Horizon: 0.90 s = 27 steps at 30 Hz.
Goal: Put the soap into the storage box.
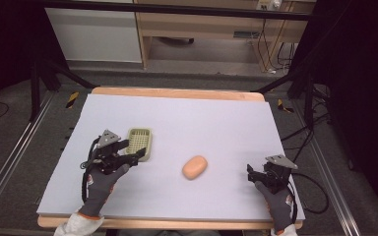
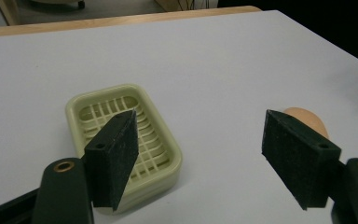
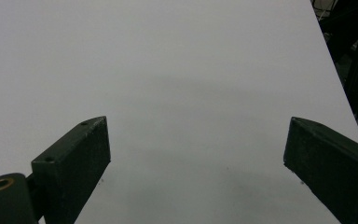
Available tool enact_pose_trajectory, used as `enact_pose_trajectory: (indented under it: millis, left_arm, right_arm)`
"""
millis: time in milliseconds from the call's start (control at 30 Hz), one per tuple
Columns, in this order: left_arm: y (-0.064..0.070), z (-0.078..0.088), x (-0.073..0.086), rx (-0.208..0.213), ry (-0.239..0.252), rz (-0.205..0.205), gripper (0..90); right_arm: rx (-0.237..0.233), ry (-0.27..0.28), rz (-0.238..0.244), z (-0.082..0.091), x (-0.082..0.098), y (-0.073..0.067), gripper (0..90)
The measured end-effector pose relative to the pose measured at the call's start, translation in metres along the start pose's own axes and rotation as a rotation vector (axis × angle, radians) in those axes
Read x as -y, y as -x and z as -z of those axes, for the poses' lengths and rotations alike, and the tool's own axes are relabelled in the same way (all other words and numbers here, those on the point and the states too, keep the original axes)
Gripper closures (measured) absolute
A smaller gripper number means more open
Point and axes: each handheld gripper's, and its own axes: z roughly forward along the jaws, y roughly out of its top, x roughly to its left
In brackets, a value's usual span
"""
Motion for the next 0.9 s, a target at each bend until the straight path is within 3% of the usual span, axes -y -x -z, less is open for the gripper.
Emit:
enact_pose_trajectory:
  millis: [433,900]
  left_arm:
    - [0.025,-0.022,-0.008,0.034,-0.017,-0.034,25.9]
    - [0.048,-0.044,-0.011,0.06,-0.059,-0.081,24.9]
  right_arm:
    - [-0.03,0.008,0.005,0.002,-0.002,-0.002,7.1]
    - [-0.026,0.005,-0.002,0.002,-0.002,-0.001,6.6]
